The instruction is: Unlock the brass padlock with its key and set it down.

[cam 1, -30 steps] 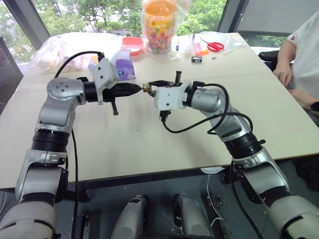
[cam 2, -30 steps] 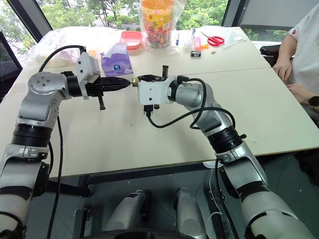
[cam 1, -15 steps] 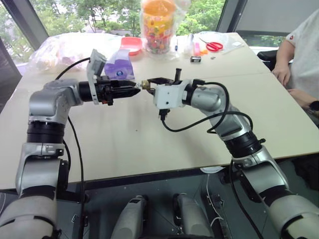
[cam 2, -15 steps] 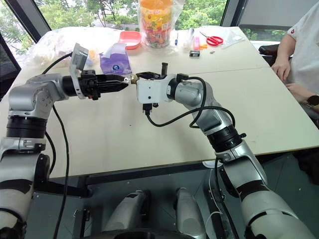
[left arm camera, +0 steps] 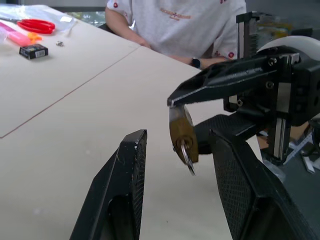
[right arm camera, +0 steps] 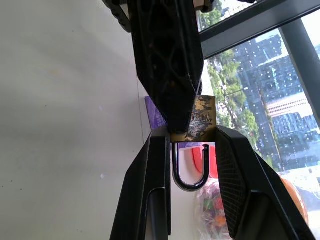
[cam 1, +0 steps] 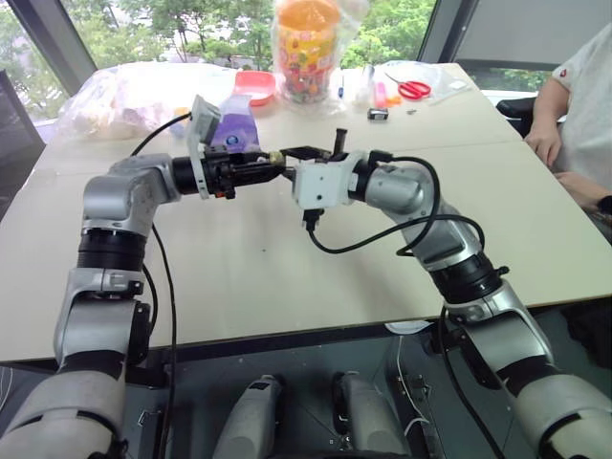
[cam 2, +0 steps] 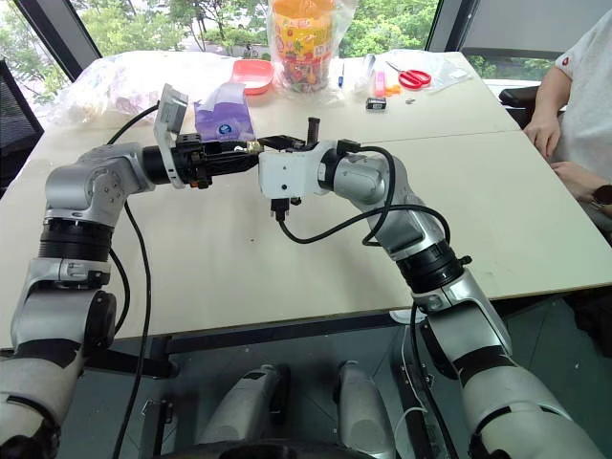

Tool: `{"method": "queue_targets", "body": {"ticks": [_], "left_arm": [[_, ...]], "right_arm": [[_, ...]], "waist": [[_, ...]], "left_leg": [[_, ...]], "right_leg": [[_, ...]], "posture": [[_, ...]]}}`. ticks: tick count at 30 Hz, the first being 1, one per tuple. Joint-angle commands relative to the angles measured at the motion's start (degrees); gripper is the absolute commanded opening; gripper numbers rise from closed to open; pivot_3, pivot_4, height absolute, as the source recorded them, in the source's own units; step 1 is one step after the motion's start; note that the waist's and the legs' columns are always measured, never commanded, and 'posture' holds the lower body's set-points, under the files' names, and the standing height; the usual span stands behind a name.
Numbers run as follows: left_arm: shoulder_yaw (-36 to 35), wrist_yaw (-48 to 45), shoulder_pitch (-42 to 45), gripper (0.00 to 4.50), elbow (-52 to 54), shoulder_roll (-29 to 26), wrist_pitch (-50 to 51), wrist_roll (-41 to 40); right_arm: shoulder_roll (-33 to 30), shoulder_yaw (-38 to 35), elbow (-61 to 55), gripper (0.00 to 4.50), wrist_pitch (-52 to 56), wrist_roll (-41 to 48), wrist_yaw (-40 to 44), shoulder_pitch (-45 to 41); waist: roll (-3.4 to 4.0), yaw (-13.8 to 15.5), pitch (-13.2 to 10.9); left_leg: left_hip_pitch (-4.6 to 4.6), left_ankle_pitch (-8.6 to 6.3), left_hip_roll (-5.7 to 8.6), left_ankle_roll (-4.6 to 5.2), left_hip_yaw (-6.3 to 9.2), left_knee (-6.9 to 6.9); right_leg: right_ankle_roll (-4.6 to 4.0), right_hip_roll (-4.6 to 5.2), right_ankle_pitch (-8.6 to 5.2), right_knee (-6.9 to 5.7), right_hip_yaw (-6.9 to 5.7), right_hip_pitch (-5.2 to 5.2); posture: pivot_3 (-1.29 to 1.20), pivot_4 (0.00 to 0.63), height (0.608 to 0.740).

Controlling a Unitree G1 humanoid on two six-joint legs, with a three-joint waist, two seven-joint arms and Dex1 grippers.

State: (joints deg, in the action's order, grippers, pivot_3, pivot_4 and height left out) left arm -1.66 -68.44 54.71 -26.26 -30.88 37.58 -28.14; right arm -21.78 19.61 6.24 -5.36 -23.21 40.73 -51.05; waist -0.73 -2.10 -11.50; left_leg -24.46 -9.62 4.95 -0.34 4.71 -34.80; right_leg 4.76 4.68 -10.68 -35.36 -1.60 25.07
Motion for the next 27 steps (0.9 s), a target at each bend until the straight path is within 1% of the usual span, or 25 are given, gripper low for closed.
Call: {"method": "queue_targets", "body": {"ticks": [1,2,4,5,12,14,15,16,18,19,20,23,25,27], "left_arm": [[-2.4,0.4,2.1,1.48,-0.4,0.1,-1.0,-0.9],[-2.4,0.4,2.2,1.18,-0.4,0.2,-0.9,-0.9],[-2.0,0.2,1.9,0.25,-0.1,0.3,-0.9,-0.7],[-2.0,0.3,1.8,0.02,0.0,0.3,-0.8,-0.8],[-2.3,1.6,1.8,0.0,0.1,0.2,-1.2,-1.0],[-2.6,2.0,1.6,0.0,0.3,0.3,-1.4,-1.1],[-2.7,2.2,1.4,0.0,0.6,0.3,-1.3,-1.2],[-2.9,2.4,1.2,0.0,1.0,0.4,-1.2,-1.4],[-3.2,2.6,0.5,0.0,2.2,0.3,-0.4,-2.0],[-3.4,2.7,0.3,0.0,2.8,0.3,0.0,-2.3],[-3.6,2.7,-0.1,0.0,3.6,0.1,0.7,-2.8],[-3.7,2.3,-0.7,0.0,5.2,-0.4,2.2,-3.6],[-3.6,1.5,-0.9,0.0,5.9,-0.8,2.8,-4.1],[-3.3,1.0,-1.0,0.0,6.8,-1.1,3.1,-4.3]], "right_arm": [[0.0,-0.5,-3.2,0.66,0.1,0.1,-0.6,-0.9],[-0.1,-0.5,-3.2,0.66,0.1,0.0,-0.6,-0.9],[-0.1,-0.5,-3.2,0.66,0.2,0.0,-0.6,-0.8],[-0.1,-0.5,-3.2,0.66,0.2,0.0,-0.6,-0.8],[0.1,-0.3,-3.1,0.66,0.5,0.3,-0.2,-0.8],[0.2,-0.4,-3.2,1.72,1.2,1.1,0.5,-0.4],[0.0,-0.4,-3.5,2.11,1.6,1.4,1.1,-0.1],[-0.2,-0.5,-3.8,2.71,1.9,1.3,1.2,0.2],[-1.2,-1.4,-5.2,3.68,3.9,0.6,1.0,1.3],[-1.7,-1.9,-6.2,4.26,4.7,0.4,0.9,2.0],[-2.5,-3.9,-9.4,4.46,5.8,1.9,0.9,4.3],[-2.8,-8.0,-16.8,4.46,10.0,6.5,1.0,8.8],[0.4,-11.7,-21.0,4.46,17.7,11.5,0.0,9.4],[2.7,-13.9,-22.0,4.46,22.6,13.7,-1.9,7.9]], "waist": [[0.0,0.0,0.0],[0.0,0.0,0.0],[0.0,0.0,0.0],[0.0,0.0,0.0],[0.0,0.0,0.0],[0.0,0.0,0.0],[0.0,0.0,0.0],[0.0,0.0,0.0],[0.0,0.0,0.0],[0.0,0.1,0.0],[0.0,0.2,0.0],[0.0,1.1,0.0],[0.0,1.1,0.0],[0.0,1.0,0.0]], "left_leg": [[0.0,0.0,0.0,0.0,0.0,0.0],[0.0,0.0,0.0,0.0,0.0,0.0],[0.0,0.0,0.0,0.0,0.0,0.0],[0.0,0.0,0.0,0.0,0.0,0.0],[0.0,0.0,0.0,0.0,0.0,0.0],[0.0,0.0,0.0,0.0,0.0,0.0],[0.0,0.0,0.0,0.0,0.0,0.0],[0.0,0.0,0.0,0.0,0.0,0.0],[0.0,0.0,0.0,0.0,0.0,0.0],[0.0,0.0,0.0,0.0,0.0,0.0],[-0.01,0.0,0.0,0.0,0.0,0.0],[-0.01,-0.02,0.01,0.02,0.01,0.0],[-0.01,-0.02,0.0,0.02,0.0,-0.01],[-0.01,-0.02,-0.06,0.02,-0.01,-0.02]], "right_leg": [[0.0,0.0,0.0,0.0,0.0,0.0],[0.0,0.0,0.0,0.0,0.0,0.0],[0.01,0.0,0.0,0.0,0.0,0.0],[0.01,0.0,0.0,0.0,0.0,0.0],[0.01,0.0,0.01,0.0,0.0,0.0],[0.01,0.0,0.01,0.0,0.0,0.0],[0.01,0.0,0.01,0.0,0.0,0.0],[0.01,0.0,0.01,0.0,0.0,0.0],[0.02,0.0,0.01,0.0,0.0,0.0],[0.02,0.0,0.01,0.0,0.0,0.0],[0.02,0.01,0.01,0.0,0.0,0.0],[0.02,0.02,0.0,0.04,0.0,-0.01],[0.01,0.02,0.0,0.03,0.01,-0.01],[-0.05,0.0,0.0,0.03,0.01,0.0]], "posture": [[0.0,0.15,0.74],[0.0,0.15,0.74],[0.0,0.15,0.74],[0.0,0.15,0.74],[0.0,0.15,0.74],[0.0,0.15,0.74],[0.0,0.15,0.74],[0.0,0.15,0.74],[0.0,0.15,0.74],[0.0,0.15,0.74],[0.0,0.15,0.74],[0.0,0.15,0.74],[0.0,0.15,0.74],[0.0,0.15,0.74]]}}
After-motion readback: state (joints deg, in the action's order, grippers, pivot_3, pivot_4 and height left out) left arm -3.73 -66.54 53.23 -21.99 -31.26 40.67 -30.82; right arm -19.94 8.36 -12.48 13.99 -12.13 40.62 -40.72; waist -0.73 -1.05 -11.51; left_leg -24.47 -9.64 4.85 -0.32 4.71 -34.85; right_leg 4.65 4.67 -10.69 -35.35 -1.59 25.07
